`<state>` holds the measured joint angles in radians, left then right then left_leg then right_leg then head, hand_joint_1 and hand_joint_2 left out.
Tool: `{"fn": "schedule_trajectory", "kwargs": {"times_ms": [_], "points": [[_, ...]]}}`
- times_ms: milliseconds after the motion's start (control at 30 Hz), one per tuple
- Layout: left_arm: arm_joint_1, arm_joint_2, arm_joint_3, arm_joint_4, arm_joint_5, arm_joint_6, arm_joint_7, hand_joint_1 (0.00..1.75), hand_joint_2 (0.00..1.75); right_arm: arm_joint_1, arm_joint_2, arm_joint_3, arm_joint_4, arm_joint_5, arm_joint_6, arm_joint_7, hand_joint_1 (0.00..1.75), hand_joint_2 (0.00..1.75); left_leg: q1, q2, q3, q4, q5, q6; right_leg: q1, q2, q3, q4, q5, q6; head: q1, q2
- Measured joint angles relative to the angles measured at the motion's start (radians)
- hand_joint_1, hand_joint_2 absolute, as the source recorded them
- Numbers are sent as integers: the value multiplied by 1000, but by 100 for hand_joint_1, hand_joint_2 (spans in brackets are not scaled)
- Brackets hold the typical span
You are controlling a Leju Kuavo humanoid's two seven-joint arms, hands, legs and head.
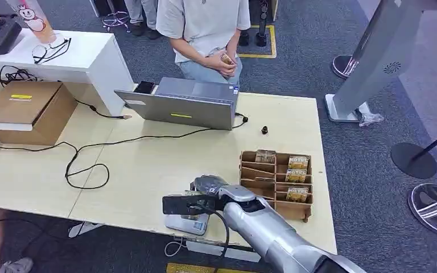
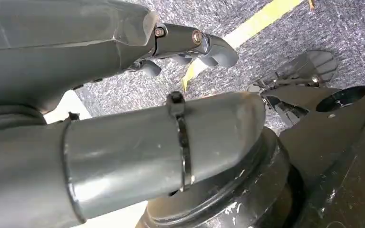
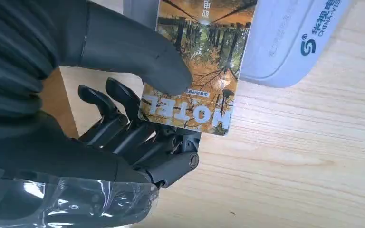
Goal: Pass the card to the sensor for recognition and then transmit it.
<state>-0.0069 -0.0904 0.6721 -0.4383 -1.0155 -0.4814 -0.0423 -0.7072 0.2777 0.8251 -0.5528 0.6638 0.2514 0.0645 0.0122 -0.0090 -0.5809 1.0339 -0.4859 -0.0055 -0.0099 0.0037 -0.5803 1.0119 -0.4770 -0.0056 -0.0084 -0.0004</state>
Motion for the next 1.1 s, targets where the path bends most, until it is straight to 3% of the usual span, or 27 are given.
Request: {"fn": "schedule_trajectory", "kwargs": {"times_ms": [800,1100], "points": [[6,6,-65,-4,82,-5,23,0,0,4,1,47,0,0,18,0,175,175,0,0,0,0,0,0,0,0,0,0,0,0,0,0],[8,8,-78,-8,95,-4,26,0,0,10,1,48,-1,-12,-7,-3,175,175,0,0,0,0,0,0,0,0,0,0,0,0,0,0]]}}
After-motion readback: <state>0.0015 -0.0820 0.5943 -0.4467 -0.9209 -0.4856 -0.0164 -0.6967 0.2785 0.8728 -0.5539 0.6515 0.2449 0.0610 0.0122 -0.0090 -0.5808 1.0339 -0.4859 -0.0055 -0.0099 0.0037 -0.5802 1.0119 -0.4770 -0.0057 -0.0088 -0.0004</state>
